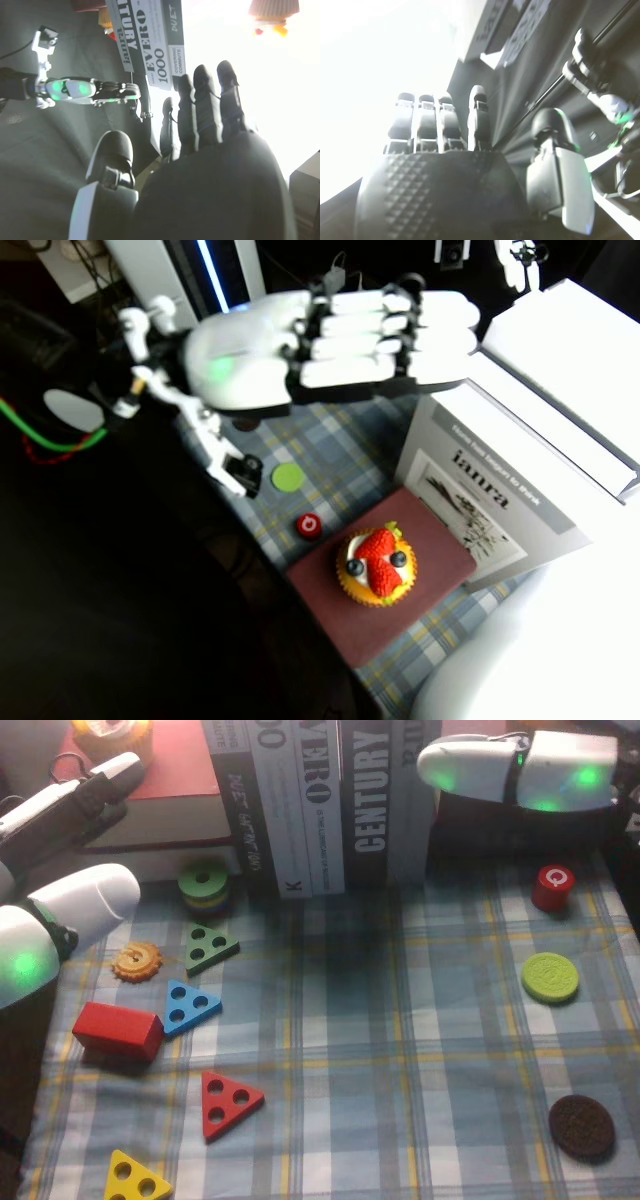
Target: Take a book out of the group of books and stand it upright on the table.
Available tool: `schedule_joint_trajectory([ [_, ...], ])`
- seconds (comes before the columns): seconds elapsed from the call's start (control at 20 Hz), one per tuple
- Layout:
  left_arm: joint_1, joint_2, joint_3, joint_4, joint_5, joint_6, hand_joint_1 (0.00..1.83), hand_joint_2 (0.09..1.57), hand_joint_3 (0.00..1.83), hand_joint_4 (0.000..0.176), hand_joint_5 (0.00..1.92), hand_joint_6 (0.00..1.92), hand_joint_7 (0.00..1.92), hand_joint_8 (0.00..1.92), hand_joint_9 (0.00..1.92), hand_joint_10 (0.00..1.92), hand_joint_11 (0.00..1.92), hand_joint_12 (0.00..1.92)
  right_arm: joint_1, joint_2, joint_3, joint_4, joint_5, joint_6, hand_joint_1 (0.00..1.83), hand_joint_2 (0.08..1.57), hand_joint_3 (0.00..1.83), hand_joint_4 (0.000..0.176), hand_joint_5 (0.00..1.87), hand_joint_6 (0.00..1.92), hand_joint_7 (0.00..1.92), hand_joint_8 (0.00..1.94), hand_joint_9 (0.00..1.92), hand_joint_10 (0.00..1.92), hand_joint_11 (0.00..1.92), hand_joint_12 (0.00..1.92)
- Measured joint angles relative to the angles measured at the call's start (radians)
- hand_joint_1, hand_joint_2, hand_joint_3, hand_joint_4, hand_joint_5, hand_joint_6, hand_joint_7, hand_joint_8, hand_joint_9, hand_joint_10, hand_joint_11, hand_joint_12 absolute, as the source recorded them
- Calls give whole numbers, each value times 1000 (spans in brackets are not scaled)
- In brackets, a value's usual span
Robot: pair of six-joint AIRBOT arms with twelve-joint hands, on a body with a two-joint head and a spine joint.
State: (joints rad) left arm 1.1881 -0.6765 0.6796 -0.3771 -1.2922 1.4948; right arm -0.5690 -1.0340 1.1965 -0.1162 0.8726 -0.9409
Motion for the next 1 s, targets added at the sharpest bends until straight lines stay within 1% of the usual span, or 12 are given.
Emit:
schedule_joint_trajectory([
  [0.05, 0, -2, 1, 0, 5, 0, 147, 1385, 0, 160, 121, 1, 314, 6, 302, 5, 0, 430, 11, -5, 7, -9, -19, 0, 0, 1133, 0, 176, 160, 0, 0, 0, 0, 0, 0, 0],
  [0.1, 0, -2, 1, 0, 10, -2, 143, 1385, 0, 151, 131, 2, 324, 5, 301, 2, 0, 454, 21, -10, 14, -21, -38, 0, 0, 1133, 0, 176, 152, 0, 0, 0, 0, 0, 0, 0],
  [0.2, 0, -13, 6, -3, 20, -19, 174, 1375, 0, 163, 148, 3, 332, 2, 313, 3, 0, 513, 43, -24, 24, -49, -92, -4, 0, 1134, 0, 176, 165, 6, 0, 0, 0, 0, 0, 0],
  [0.3, 2, -14, 6, -1, 30, -20, 165, 1372, 0, 174, 147, 1, 307, 1, 296, 2, 0, 487, 61, -32, 28, -72, -137, -26, 0, 1146, 2, 176, 167, 5, 0, 0, 0, 0, 0, 0],
  [0.4, 1, -14, 7, -2, 28, -24, 149, 1367, 0, 176, 143, 1, 304, 1, 290, 3, 0, 449, 72, -32, 28, -80, -153, -34, 0, 1153, 5, 176, 161, 2, 0, 0, 0, 0, 0, 0],
  [0.5, 3, -19, 8, -4, 27, -29, 153, 1364, 0, 176, 148, 2, 319, 4, 283, 0, 0, 466, 74, -32, 30, -90, -170, -37, 0, 1153, 4, 176, 177, 8, 0, 0, 0, 0, 0, 0],
  [0.6, 10, -22, 8, -2, 28, -33, 135, 1364, 0, 176, 152, 0, 317, 0, 289, 0, 0, 571, 74, -27, 29, -110, -186, -37, 0, 1163, 7, 176, 191, 11, 0, 0, 0, 0, 0, 0],
  [0.7, 16, -22, 8, -6, 34, -37, 101, 1371, 2, 176, 144, 1, 310, 0, 275, 2, 0, 529, 75, -13, 19, -123, -188, -37, 0, 1163, 6, 176, 188, 8, 0, 0, 0, 0, 0, 0],
  [0.8, 19, -22, 8, -8, 31, -50, 109, 1368, 0, 176, 148, 2, 322, 2, 286, 4, 0, 540, 75, 3, 1, -138, -192, -37, 0, 1168, 6, 176, 216, 16, 0, 0, 0, 0, 0, 0],
  [0.9, 26, -22, 7, -7, 21, -53, 107, 1374, 1, 176, 159, 2, 309, 0, 272, 0, 0, 523, 74, 18, -28, -156, -193, -37, 0, 1148, 0, 176, 213, 12, 0, 0, 0, 0, 0, 0],
  [1.0, 37, -22, 5, -10, 13, -56, 116, 1380, 0, 176, 164, 1, 312, 3, 265, 1, 0, 465, 71, 29, -57, -172, -186, -37, 0, 1143, 0, 176, 215, 11, 0, 0, 0, 0, 0, 0],
])
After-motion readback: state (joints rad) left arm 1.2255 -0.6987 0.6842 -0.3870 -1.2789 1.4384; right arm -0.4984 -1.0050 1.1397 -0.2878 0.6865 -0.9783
